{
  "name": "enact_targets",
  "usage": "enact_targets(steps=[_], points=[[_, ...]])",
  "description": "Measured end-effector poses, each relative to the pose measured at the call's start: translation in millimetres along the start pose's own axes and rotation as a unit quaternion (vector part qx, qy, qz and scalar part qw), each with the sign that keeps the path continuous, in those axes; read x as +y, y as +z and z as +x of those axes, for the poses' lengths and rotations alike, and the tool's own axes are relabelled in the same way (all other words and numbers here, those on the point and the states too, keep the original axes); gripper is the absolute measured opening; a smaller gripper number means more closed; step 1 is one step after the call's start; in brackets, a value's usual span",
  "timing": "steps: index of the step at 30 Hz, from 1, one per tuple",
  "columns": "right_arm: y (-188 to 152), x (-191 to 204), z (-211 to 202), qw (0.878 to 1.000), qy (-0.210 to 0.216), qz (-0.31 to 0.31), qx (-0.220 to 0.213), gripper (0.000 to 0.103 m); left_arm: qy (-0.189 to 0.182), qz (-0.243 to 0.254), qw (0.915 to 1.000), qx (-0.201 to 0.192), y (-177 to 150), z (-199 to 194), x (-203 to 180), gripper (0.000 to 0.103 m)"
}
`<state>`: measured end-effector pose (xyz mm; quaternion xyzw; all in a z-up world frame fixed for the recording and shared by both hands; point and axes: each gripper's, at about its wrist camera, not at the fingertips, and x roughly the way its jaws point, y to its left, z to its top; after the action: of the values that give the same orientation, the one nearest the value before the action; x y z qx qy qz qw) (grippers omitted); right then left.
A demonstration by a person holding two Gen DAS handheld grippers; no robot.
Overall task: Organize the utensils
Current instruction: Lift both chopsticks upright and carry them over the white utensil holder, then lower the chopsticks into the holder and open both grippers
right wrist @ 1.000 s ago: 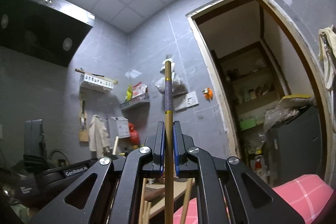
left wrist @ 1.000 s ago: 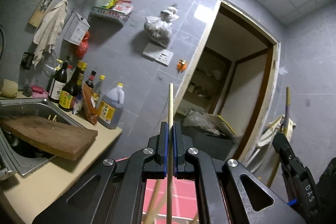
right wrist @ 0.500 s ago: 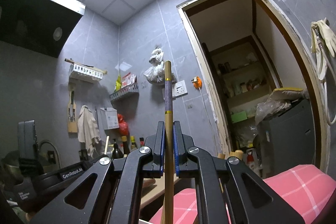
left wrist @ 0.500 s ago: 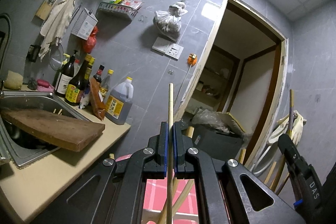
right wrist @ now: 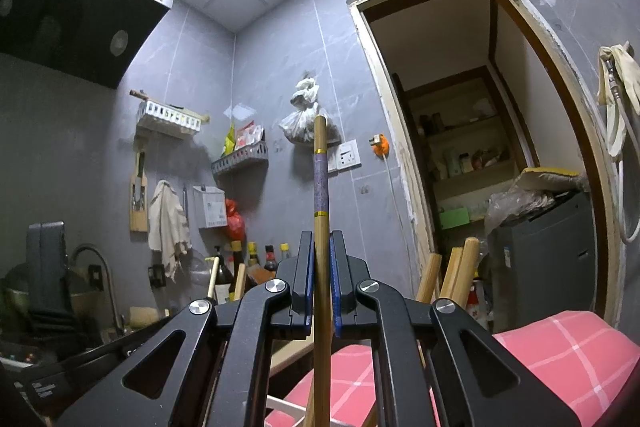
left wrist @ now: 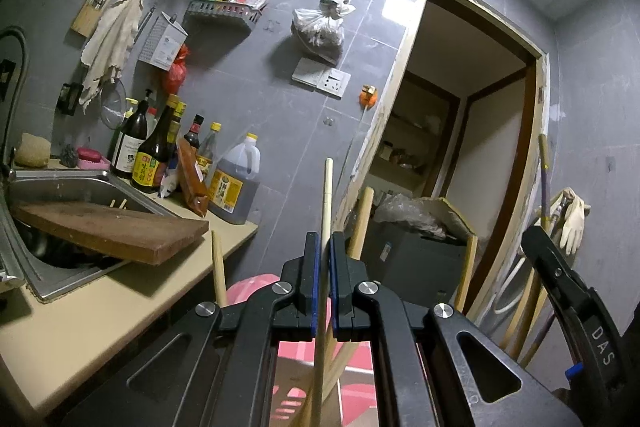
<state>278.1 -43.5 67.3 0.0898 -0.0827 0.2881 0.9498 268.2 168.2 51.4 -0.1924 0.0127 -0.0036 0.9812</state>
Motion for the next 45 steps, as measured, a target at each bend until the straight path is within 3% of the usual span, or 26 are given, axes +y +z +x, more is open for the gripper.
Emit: enact_targets(steps=[21,45], points=[[-6,2,-12,1.0,-0.008,-0.008,0.029,0.006,-0.003,0.014,0.9979,0.062,-19,-5,-8,0.005],[-4,-7,-13,0.999,0.002,0.034,0.03,0.005,-0.005,0.018,0.9975,0.069,-20,-11,-12,0.005]])
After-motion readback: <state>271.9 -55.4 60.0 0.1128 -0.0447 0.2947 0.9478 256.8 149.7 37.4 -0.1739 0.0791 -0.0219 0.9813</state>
